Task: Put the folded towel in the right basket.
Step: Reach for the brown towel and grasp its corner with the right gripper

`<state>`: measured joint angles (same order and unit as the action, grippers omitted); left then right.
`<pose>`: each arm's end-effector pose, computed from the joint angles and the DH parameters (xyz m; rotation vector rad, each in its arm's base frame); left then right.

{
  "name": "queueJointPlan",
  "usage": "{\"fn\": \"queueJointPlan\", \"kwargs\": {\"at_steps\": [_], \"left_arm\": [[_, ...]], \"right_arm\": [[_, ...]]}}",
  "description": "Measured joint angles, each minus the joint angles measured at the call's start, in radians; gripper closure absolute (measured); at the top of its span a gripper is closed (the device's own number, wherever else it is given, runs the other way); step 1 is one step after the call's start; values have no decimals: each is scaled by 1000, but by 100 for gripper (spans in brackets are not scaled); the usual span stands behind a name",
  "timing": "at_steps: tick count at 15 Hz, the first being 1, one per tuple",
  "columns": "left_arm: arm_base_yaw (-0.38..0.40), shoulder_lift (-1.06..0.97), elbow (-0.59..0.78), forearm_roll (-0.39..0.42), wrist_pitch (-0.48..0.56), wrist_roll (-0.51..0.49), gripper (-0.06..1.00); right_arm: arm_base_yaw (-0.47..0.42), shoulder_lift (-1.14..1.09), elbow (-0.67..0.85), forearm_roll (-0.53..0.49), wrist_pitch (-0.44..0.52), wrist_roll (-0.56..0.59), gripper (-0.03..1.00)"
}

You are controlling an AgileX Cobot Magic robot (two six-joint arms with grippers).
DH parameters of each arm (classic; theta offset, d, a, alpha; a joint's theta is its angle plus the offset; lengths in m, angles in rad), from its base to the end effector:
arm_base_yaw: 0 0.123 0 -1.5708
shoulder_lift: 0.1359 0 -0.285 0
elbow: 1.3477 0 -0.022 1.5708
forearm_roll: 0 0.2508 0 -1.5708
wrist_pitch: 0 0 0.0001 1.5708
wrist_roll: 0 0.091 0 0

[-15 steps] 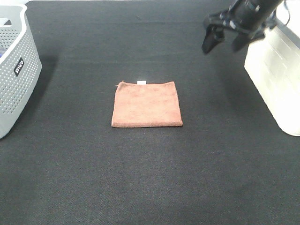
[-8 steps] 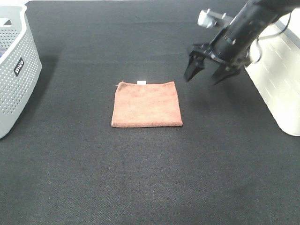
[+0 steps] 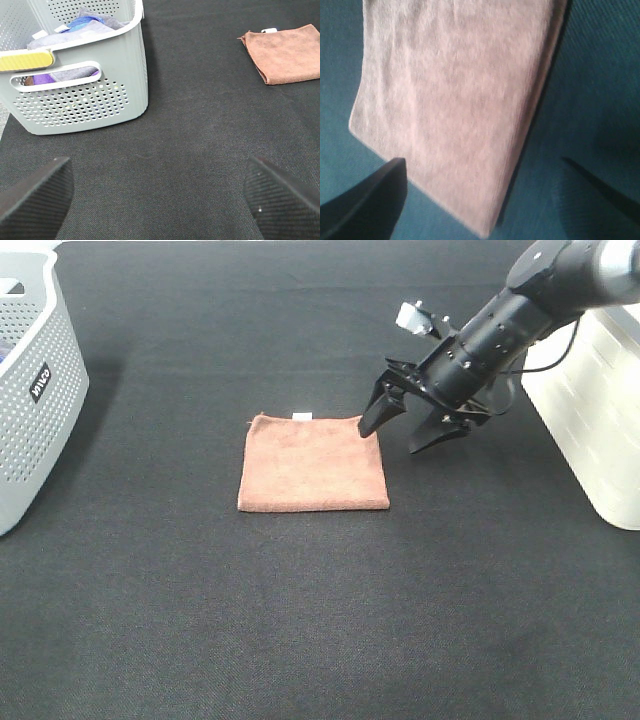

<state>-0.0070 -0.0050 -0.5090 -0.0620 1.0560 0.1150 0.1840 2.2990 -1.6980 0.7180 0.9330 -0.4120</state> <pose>-0.0066 -0.0049 0.2803 0.1266 2.0201 -0.0056 0.4493 0.1326 0.1294 -0.2719 2.8212 0.8503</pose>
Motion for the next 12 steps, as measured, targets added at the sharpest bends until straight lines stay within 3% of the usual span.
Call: {"fn": "queueJointPlan", "kwargs": {"at_steps": [3, 9, 12], "left_arm": [[0, 0, 0, 0, 0, 0, 7], [0, 0, 0, 0, 0, 0, 7], [0, 0, 0, 0, 0, 0, 7]], "right_arm": [[0, 81, -78, 5, 6, -1, 21], [0, 124, -95, 45, 11, -1, 27], [0, 145, -95, 111, 11, -26, 45]]}}
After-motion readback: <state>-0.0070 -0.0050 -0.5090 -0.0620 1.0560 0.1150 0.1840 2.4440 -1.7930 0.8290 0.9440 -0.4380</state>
